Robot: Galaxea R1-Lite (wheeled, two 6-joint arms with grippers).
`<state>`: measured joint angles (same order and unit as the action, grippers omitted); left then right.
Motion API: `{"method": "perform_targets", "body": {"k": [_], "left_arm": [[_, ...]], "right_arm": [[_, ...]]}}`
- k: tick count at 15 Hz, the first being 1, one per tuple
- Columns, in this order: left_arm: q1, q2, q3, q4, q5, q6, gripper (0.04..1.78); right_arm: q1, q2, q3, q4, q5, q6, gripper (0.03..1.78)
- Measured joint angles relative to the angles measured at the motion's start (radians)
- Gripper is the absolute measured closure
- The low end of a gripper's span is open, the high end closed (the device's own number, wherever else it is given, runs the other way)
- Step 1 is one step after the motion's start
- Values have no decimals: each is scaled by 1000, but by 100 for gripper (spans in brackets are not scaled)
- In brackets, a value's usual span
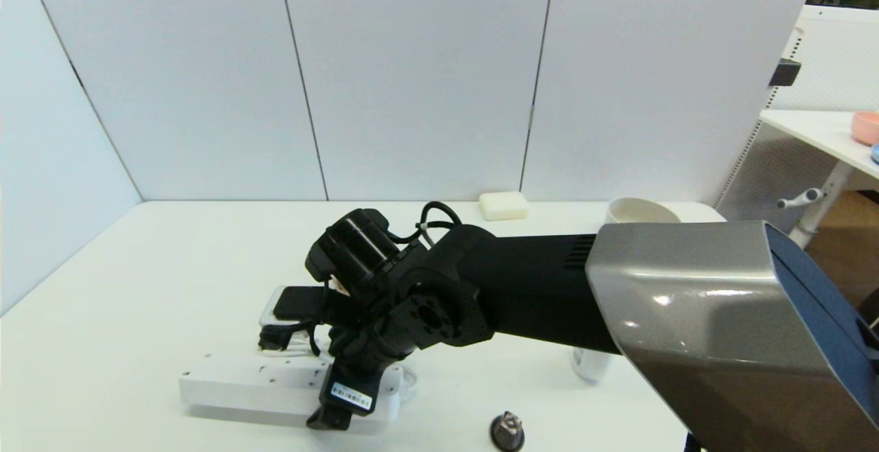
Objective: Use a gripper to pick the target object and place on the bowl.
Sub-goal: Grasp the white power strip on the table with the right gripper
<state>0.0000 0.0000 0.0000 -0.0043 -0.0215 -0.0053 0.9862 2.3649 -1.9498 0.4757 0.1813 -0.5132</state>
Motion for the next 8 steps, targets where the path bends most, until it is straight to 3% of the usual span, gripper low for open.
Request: {"method": "perform_targets", "body": {"k": [1,3,8], "left_arm": [[0,0,0,0,0,0,11],[0,0,0,0,0,0,11],[0,0,0,0,1,0,11]], "right_arm": [[0,0,0,1,0,0,10],[0,0,1,9,-4,-11,39],[0,-5,1,24,-3,-38,89]]}}
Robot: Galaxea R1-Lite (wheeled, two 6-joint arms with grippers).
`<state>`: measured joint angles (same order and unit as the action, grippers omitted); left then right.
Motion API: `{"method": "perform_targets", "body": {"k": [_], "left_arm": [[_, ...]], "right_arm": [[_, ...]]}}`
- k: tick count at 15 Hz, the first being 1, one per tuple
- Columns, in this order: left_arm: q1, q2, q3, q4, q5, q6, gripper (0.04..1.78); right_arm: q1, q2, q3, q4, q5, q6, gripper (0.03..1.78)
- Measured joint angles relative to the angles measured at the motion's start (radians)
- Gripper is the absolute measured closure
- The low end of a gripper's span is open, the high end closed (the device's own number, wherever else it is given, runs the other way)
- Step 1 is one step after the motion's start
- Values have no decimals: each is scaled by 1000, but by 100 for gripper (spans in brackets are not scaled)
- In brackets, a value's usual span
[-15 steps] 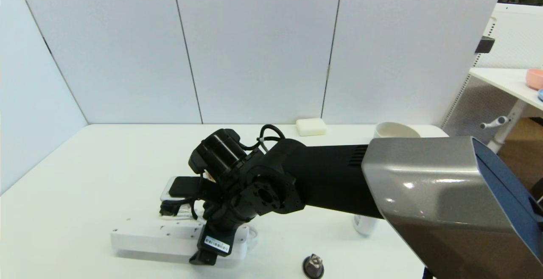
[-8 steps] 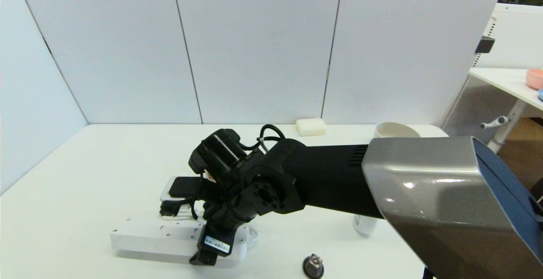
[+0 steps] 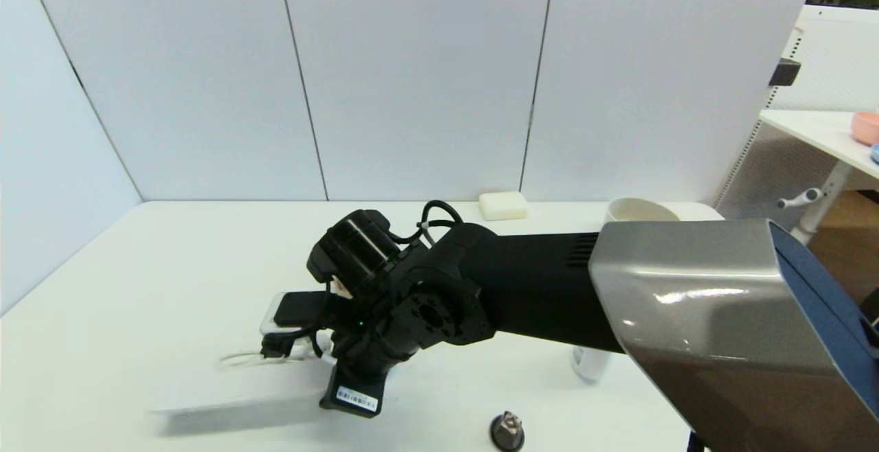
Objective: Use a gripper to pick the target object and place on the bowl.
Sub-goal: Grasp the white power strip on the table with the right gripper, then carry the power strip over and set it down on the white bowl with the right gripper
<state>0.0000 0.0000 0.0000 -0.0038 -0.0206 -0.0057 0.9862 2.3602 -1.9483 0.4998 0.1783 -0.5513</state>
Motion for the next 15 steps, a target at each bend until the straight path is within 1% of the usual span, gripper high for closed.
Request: {"method": "perform_targets", "body": {"k": [3,10,15], "left_arm": [[0,0,0,0,0,0,11],[0,0,0,0,-1,0,11],[0,0,0,0,-1,0,11]], "right_arm": [[-1,-2,-1,1,-1,0,119],[-3,-14,-1,3,2,-14,119],[-6,-56,-1,0,4,-11,119]]}}
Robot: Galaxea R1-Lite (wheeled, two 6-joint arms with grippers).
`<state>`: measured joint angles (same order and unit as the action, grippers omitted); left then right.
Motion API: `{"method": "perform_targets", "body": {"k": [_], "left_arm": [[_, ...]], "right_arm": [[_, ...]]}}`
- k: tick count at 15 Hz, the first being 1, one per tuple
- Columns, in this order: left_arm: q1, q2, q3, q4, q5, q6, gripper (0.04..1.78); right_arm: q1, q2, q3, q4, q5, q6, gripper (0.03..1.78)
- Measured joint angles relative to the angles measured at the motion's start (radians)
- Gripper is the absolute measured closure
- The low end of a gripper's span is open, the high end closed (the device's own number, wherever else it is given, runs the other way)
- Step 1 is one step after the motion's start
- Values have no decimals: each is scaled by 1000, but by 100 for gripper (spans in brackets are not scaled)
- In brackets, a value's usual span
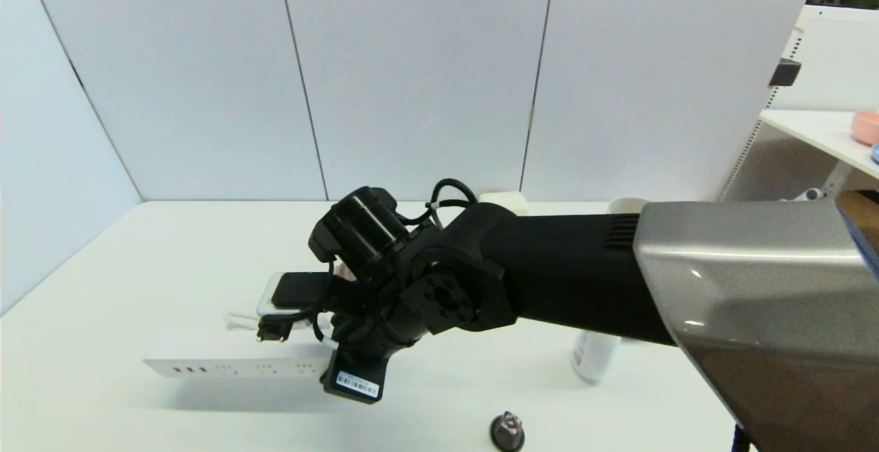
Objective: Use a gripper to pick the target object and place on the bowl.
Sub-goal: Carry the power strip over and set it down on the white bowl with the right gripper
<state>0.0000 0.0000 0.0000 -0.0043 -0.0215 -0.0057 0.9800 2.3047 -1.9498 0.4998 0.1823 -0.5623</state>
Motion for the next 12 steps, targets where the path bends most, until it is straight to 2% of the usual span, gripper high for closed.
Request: {"method": "perform_targets", "body": {"k": [5,12], "left_arm": [[0,0,0,0,0,0,11],[0,0,0,0,0,0,11]], "right_arm": [[-29,-60,0,0,1,3,119],[-151,-180,1,46,2,2,119]]}}
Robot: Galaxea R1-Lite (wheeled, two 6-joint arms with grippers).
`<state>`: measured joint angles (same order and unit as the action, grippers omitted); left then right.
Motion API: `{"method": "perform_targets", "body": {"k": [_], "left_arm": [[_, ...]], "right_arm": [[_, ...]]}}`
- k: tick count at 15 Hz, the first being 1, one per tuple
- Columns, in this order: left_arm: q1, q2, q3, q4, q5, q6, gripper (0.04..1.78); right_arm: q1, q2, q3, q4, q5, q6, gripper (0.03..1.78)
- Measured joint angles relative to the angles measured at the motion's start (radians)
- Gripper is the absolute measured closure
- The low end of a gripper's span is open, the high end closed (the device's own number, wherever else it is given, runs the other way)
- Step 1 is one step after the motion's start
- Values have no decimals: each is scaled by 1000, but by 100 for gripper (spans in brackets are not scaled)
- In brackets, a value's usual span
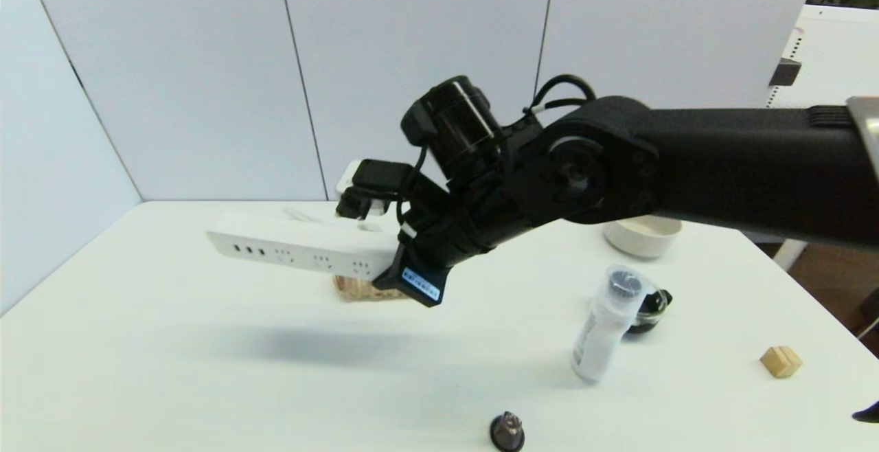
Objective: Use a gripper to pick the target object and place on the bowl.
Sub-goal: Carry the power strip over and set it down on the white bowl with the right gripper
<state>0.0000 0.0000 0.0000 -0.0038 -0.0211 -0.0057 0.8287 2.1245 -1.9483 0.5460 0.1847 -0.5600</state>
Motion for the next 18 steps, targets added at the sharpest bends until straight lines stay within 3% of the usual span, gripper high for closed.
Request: {"method": "perform_targets", "body": {"k": [11,14,18], "left_arm": [[0,0,0,0,0,0,11],[0,0,0,0,0,0,11],[0,0,0,0,0,0,11]], "right_arm": [[-376,-174,1,35,27,-31,119],[-480,-198,3,73,93,-82,119],[-624,-231,5,200,164,-174,119]]}}
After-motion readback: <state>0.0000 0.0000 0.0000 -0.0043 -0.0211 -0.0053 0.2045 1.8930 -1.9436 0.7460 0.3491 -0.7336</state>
